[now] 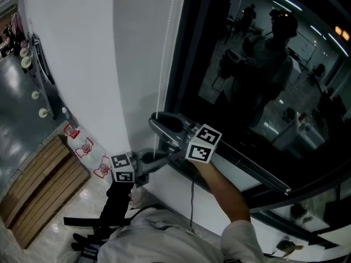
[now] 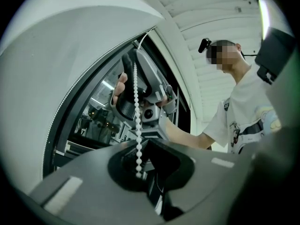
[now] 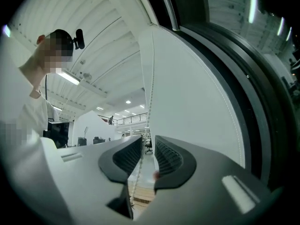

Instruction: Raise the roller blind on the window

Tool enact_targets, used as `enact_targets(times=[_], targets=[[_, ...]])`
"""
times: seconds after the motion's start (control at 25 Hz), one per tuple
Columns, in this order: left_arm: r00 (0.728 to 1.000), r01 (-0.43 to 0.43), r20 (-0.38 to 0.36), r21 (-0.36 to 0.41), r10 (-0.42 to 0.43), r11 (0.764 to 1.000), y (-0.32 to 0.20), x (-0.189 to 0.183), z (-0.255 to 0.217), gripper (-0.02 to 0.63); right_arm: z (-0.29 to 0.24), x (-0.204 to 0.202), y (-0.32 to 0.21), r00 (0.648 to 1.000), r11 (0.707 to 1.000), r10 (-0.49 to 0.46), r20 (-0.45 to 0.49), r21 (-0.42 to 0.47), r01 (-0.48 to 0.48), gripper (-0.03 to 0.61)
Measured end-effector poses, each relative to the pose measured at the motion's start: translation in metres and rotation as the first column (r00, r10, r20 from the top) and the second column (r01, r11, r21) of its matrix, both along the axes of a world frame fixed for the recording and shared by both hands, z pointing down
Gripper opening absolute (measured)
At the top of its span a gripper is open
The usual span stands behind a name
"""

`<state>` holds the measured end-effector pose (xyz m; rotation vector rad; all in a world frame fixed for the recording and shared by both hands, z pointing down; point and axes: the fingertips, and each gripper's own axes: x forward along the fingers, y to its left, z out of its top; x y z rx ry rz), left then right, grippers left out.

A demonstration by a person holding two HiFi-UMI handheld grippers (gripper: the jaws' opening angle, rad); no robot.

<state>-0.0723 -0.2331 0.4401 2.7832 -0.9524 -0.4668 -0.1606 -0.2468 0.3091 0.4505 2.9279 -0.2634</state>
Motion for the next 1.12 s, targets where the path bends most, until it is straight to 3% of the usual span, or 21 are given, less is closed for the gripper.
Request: enact_targets(times=[0.2,0.68,1.12], targets=[[1.000,0.002,-0.002,0.004,-0.002,1.000,0.004,0.000,0.001,-0.002,-0.043,0.005,-0.004,0.997,1.000,-0.010,0.075,0.024,0.008,0.103],[1.000,-0.007,-0.001,0.008,0.007,1.000,0.006,0.001,0.001,-0.002,-0.220,0.007,-0.013,0.957,0.982,-0.043,0.287,0.188,-0.012,0.101],[1.000,0.005,-0.006,0.010,-0.004,1.000,0.000,-0.003,0.005,-0.002,-0.300,-0.001,-0.019,0.936,0.966,-0.071,0.346,0.259,-0.022,0.100]])
